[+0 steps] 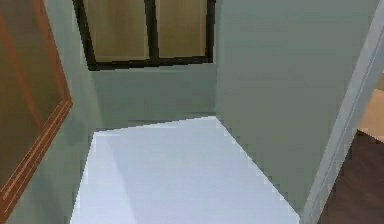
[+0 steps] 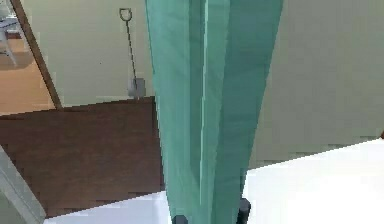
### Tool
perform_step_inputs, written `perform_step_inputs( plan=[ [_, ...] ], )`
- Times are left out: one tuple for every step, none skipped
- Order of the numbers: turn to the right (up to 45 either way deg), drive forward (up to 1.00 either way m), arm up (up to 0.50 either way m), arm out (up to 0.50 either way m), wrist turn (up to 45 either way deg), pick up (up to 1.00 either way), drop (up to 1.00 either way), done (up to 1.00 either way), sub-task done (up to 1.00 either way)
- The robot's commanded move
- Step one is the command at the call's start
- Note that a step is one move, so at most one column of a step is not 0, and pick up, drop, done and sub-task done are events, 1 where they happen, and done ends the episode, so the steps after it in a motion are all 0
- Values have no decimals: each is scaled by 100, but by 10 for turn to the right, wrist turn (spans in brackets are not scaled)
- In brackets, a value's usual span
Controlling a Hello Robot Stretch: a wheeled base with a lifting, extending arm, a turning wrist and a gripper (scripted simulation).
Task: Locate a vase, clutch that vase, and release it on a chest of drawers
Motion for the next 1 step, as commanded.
perform_step_inputs(
  plan=[
    [-150,0,0,0,0,0,0,0,0]
  ],
)
